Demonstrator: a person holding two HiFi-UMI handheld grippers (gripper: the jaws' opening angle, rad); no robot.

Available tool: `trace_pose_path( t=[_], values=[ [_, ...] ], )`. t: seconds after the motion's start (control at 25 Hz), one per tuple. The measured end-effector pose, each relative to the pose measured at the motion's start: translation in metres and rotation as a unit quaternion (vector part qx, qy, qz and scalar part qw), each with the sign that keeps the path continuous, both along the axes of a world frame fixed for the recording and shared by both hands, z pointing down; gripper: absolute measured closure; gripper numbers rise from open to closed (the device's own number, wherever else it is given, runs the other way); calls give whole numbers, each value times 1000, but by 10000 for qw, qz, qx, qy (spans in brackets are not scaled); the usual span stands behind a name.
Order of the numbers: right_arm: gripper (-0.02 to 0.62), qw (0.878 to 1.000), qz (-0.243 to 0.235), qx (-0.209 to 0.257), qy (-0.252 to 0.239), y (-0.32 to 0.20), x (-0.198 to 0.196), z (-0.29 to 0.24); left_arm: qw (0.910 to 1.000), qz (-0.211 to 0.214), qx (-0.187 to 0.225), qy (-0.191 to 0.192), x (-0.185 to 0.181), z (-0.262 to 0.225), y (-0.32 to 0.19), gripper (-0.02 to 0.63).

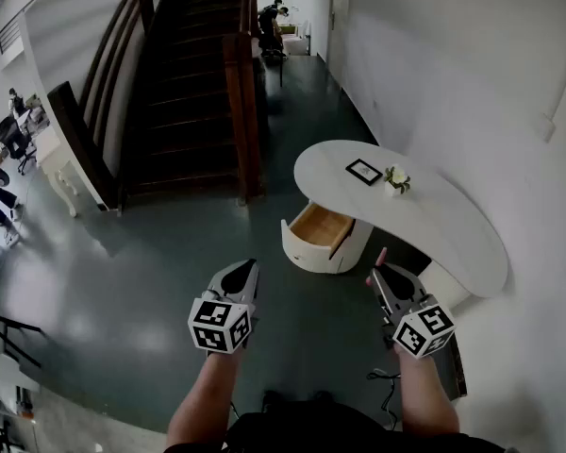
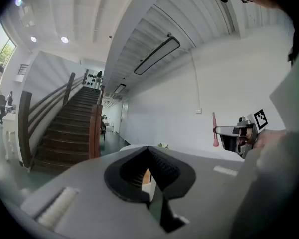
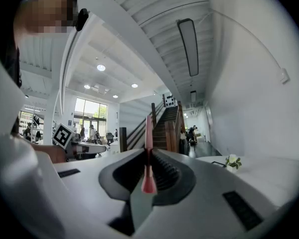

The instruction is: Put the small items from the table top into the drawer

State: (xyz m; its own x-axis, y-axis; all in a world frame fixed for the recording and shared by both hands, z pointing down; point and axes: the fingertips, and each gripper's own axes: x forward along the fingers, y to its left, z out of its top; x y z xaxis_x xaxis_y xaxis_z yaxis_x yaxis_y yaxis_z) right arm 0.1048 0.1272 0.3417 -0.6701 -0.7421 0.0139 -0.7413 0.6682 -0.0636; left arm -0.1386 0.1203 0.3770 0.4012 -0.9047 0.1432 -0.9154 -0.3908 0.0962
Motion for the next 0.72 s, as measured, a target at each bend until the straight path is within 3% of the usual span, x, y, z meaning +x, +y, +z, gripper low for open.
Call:
trace_pose_path(
  t=[0.48, 0.72],
  values=[
    [543, 9999, -58, -91, -77, 2, 18, 8, 9996, 9, -269, 130, 21, 19, 5, 595],
    [541, 9994, -270, 205, 66, 12, 27, 2, 9996, 58, -269, 109, 43, 16, 1, 595]
  ],
)
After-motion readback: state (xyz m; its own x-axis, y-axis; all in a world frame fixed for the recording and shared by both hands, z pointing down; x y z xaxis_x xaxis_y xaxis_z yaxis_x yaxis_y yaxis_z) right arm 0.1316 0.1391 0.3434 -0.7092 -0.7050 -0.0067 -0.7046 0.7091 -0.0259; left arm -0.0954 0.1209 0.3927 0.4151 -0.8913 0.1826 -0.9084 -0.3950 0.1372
